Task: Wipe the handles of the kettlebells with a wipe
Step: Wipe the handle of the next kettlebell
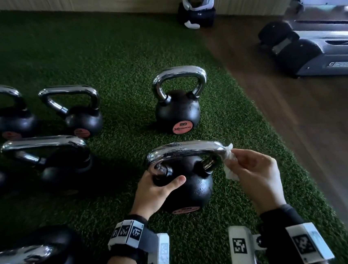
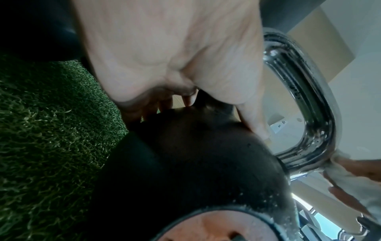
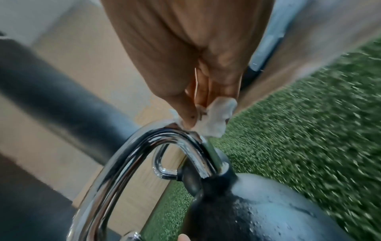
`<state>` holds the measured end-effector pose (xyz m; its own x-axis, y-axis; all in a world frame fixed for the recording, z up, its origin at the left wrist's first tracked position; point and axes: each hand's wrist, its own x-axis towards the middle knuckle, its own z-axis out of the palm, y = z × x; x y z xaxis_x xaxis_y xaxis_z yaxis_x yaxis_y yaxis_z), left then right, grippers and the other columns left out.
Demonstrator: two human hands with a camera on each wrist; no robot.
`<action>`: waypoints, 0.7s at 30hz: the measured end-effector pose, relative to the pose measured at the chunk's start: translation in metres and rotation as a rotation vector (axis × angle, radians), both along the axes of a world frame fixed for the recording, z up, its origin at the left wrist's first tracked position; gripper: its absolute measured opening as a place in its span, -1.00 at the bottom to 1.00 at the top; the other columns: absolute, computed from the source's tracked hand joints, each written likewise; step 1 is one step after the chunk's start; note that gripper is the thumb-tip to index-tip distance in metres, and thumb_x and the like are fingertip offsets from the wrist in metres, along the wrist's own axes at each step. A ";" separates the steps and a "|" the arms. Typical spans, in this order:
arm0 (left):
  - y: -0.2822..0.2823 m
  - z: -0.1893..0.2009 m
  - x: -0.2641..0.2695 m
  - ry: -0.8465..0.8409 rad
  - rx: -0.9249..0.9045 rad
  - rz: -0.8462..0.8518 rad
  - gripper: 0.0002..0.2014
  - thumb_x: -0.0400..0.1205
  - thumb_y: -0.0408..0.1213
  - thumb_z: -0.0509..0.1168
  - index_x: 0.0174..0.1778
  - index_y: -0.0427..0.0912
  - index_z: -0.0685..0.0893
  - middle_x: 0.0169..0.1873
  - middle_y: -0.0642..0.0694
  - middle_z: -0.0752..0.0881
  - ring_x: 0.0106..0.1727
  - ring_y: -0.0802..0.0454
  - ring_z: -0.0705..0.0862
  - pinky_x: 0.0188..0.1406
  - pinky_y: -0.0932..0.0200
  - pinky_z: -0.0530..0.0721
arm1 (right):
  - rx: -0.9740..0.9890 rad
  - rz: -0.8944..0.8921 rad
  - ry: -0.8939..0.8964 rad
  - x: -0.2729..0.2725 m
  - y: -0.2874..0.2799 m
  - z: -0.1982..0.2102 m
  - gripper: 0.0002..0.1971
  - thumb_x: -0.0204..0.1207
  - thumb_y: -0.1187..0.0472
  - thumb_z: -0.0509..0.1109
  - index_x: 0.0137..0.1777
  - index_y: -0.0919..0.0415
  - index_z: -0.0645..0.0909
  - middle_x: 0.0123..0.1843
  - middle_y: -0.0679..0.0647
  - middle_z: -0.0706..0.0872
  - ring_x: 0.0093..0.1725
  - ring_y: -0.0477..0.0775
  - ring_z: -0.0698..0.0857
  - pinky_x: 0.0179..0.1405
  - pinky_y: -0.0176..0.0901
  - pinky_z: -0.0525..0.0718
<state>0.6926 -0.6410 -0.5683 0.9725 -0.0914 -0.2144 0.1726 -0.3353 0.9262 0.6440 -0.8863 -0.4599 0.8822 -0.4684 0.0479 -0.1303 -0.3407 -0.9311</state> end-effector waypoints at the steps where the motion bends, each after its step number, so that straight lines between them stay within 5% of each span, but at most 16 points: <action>1: 0.000 0.002 -0.001 0.007 -0.012 0.003 -0.27 0.20 0.47 0.64 0.22 0.19 0.78 0.18 0.19 0.84 0.25 0.24 0.78 0.42 -0.04 0.70 | 0.071 0.009 0.009 -0.002 -0.001 -0.003 -0.79 0.43 0.22 0.71 -0.02 -0.09 0.85 -0.14 -0.08 0.92 -0.11 0.00 0.91 0.03 0.08 0.87; 8: -0.003 0.026 -0.008 0.048 0.034 0.050 -0.34 0.15 0.43 0.66 0.09 0.17 0.82 -0.01 0.26 0.87 0.09 0.29 0.82 0.26 0.10 0.78 | 0.295 0.042 0.125 0.002 0.004 -0.023 -0.85 0.43 0.28 0.68 -0.03 0.12 0.86 -0.14 0.06 0.92 -0.08 0.16 0.90 -0.08 -0.02 0.84; 12: -0.009 0.056 -0.020 0.053 0.273 0.149 -0.47 0.27 0.37 0.63 0.04 0.26 0.67 -0.16 0.42 0.65 -0.06 0.29 0.65 0.07 0.28 0.59 | 0.330 0.058 0.197 -0.001 0.008 -0.036 -0.82 0.44 0.25 0.68 0.03 0.19 0.84 -0.11 0.09 0.93 -0.03 0.19 0.91 -0.09 -0.08 0.81; 14: -0.002 0.064 -0.026 0.028 0.465 0.156 -0.41 0.29 0.49 0.54 0.03 0.17 0.70 -0.13 0.32 0.73 -0.04 0.19 0.72 0.02 0.25 0.64 | 0.326 0.101 0.243 -0.006 0.003 -0.032 -0.83 0.45 0.31 0.66 0.01 0.17 0.83 -0.10 0.09 0.93 -0.05 0.14 0.91 -0.08 -0.10 0.84; 16: 0.009 0.073 -0.027 0.000 0.575 0.134 -0.48 0.38 0.44 0.50 -0.18 0.00 0.79 -0.26 0.16 0.85 -0.12 0.08 0.84 -0.04 0.14 0.78 | 0.282 0.192 0.299 -0.010 -0.001 -0.027 -0.82 0.43 0.36 0.66 -0.02 0.14 0.84 -0.10 0.09 0.92 -0.04 0.16 0.91 0.00 -0.02 0.86; 18: 0.018 0.083 -0.027 0.063 0.482 0.031 -0.60 0.54 0.24 0.48 -0.34 -0.04 0.83 -0.40 0.12 0.86 -0.26 0.16 0.84 -0.02 0.08 0.80 | 0.224 0.290 0.286 -0.013 0.001 -0.016 -0.79 0.39 0.37 0.68 -0.03 0.11 0.85 -0.10 0.06 0.92 -0.03 0.16 0.90 0.04 0.03 0.84; 21: 0.013 0.098 -0.035 0.301 0.004 -0.183 -0.59 0.62 0.21 0.38 -0.06 -0.08 0.90 -0.16 0.05 0.92 -0.09 0.13 0.90 0.25 0.04 0.80 | 0.112 0.397 0.196 -0.013 0.011 0.006 -0.76 0.35 0.34 0.72 -0.08 -0.01 0.88 -0.12 -0.03 0.91 -0.11 0.00 0.89 -0.03 -0.11 0.83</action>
<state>0.6574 -0.6283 -0.4702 0.8331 -0.2567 -0.4899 0.3748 -0.3894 0.8414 0.6310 -0.8749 -0.4538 0.9820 -0.0844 -0.1691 -0.1869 -0.2989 -0.9358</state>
